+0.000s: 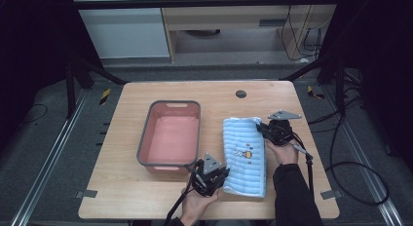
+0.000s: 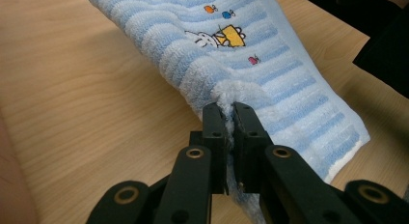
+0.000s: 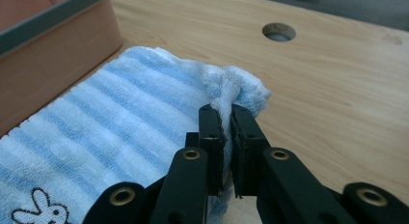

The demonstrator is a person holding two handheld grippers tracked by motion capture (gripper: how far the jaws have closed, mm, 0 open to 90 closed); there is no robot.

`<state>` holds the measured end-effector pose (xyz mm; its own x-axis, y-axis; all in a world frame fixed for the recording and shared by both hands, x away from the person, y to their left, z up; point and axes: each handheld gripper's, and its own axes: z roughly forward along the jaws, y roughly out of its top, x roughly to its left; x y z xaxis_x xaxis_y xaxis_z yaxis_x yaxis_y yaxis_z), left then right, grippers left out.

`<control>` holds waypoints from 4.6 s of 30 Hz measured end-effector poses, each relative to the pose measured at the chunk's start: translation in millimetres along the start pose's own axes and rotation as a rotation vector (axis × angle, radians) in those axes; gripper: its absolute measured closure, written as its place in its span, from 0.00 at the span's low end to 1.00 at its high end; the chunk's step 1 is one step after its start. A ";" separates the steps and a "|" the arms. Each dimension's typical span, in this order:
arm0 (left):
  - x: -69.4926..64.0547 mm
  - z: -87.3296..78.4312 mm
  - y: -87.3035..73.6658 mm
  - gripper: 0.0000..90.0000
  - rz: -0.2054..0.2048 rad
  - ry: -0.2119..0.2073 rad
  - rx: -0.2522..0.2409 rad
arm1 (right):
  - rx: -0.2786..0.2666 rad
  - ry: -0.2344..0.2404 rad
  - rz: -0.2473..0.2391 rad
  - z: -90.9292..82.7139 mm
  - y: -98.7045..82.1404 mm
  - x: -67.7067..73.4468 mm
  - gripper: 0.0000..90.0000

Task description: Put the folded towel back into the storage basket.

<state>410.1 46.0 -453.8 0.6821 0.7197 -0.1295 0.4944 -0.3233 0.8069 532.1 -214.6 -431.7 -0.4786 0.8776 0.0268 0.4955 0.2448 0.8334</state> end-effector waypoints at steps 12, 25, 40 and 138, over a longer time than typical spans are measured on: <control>7.0 -27.0 21.1 0.94 0.027 0.023 -0.054 | -0.080 -0.012 -0.021 -25.1 31.6 12.1 0.94; 20.7 -57.0 38.9 0.94 0.034 0.036 -0.103 | -0.128 -0.002 -0.063 -38.8 71.9 34.4 0.94; 36.3 -83.8 53.5 0.94 0.049 0.081 -0.154 | -0.172 -0.002 -0.078 -42.7 104.1 51.5 0.94; 168.0 -114.9 11.1 0.94 -0.078 0.328 -0.084 | -0.138 0.131 -0.140 123.3 146.0 150.7 0.94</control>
<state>468.3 233.8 -400.3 0.4278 0.9038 -0.0116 0.4829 -0.2177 0.8482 621.6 4.3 -374.0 -0.6303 0.7758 -0.0307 0.3179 0.2940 0.9014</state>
